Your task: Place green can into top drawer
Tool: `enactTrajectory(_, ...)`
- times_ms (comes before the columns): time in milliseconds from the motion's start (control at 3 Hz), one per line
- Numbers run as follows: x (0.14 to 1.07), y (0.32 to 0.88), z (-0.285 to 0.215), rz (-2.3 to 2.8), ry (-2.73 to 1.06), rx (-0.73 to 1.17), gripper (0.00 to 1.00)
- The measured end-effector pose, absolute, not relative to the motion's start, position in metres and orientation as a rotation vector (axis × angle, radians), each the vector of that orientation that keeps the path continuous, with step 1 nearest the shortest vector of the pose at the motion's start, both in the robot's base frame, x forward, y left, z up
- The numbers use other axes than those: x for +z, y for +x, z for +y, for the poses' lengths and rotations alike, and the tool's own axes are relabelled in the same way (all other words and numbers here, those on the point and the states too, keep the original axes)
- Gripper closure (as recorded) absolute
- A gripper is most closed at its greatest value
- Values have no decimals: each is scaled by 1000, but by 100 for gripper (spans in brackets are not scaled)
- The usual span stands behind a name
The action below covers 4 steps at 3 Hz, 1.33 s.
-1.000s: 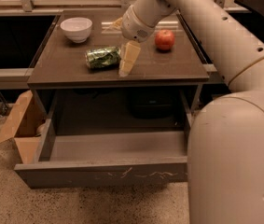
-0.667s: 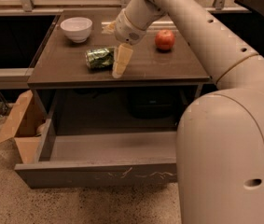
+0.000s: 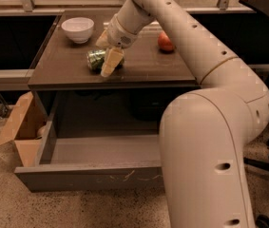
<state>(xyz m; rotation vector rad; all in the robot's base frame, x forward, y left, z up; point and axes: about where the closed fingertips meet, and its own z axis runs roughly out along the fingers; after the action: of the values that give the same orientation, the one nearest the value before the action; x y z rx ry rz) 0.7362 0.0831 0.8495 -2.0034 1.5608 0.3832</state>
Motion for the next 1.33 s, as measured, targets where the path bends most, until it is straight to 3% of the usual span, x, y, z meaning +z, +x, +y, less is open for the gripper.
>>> enactTrajectory(333, 839, 738, 90, 1576, -2002, 410, 50)
enactTrajectory(667, 840, 737, 91, 1575, -1999, 414, 81)
enactTrajectory(1000, 864, 706, 90, 1525, -1970, 422, 100)
enactTrajectory(1333, 873, 646, 82, 1504, -1904, 518, 100)
